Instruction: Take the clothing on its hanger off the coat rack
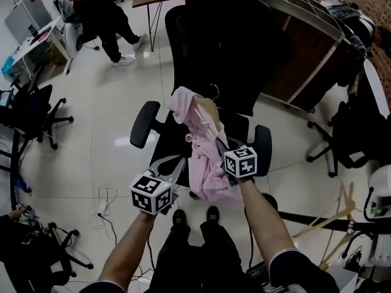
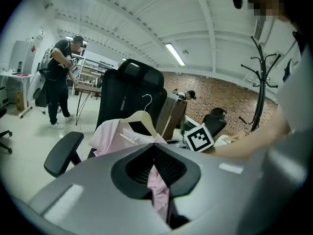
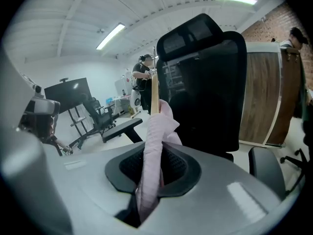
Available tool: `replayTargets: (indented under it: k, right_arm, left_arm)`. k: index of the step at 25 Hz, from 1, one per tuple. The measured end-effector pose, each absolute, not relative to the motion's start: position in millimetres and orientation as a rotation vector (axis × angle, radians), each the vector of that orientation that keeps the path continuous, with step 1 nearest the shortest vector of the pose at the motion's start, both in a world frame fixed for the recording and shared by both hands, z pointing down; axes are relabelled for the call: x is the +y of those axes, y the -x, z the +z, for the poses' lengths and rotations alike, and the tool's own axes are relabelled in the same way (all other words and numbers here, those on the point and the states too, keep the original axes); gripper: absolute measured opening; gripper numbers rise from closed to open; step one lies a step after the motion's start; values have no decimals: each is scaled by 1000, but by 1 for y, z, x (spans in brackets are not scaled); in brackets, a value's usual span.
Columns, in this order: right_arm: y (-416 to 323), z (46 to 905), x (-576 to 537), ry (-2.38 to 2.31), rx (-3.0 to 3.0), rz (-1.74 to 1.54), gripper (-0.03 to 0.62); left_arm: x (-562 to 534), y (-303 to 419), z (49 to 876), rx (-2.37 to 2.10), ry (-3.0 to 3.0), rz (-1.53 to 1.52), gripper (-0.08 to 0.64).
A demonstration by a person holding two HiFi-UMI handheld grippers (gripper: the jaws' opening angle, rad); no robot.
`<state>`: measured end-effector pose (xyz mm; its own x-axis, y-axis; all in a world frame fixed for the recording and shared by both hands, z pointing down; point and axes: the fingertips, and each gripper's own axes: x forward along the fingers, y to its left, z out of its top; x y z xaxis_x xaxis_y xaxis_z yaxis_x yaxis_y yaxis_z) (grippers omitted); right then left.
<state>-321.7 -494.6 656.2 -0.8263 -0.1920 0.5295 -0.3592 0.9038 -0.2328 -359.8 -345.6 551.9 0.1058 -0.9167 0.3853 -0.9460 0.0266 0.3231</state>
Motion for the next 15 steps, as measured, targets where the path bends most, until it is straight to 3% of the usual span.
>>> replayTargets:
  k: [10, 12, 15]
  right_arm:
    - [317, 715, -491, -423, -2434, 460, 80]
    - [317, 717, -493, -434, -2429, 460, 166]
    - [310, 720, -497, -478, -2393, 450, 206]
  left_arm:
    - [-340, 350, 574, -1765, -1858, 79, 12]
    - [-340, 348, 574, -1758, -1861, 78, 12]
    - [-340, 348, 574, -1750, -1866, 71, 12]
